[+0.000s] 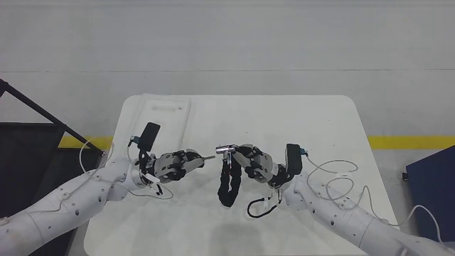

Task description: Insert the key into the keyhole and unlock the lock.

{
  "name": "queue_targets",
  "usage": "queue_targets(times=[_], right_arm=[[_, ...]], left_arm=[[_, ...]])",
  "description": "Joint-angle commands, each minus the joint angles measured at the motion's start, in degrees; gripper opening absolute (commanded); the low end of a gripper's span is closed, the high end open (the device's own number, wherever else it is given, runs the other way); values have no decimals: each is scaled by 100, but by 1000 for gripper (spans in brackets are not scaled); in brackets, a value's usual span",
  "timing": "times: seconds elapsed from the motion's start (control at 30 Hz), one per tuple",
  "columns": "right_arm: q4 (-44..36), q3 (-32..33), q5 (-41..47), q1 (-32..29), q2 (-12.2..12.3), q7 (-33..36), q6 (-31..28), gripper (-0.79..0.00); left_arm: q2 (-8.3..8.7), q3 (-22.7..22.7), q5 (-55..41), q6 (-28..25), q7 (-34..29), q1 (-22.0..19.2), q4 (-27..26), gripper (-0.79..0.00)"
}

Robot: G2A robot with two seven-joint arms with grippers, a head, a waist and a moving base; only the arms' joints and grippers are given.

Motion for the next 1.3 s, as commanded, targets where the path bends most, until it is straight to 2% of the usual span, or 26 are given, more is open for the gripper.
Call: queue_targets(times=[0.0,0.37,0.67,1.0,1.27], right_arm=[[0,0,0,0,0,0,0,-785],[0,0,0,0,0,0,0,-785],[0,0,0,0,0,0,0,-785],[0,0,0,0,0,0,0,-785],[0,0,0,0,0,0,0,-785]], left_arm=[[-7,59,10,0,0,-78,10,-785],[-12,137,331,0,0,-343,207,-785],[-22,137,555,0,0,-427,277,-785],[-87,137,348,0,0,-439,300,-785],[-75,137,383,0,0,-458,245,-785]])
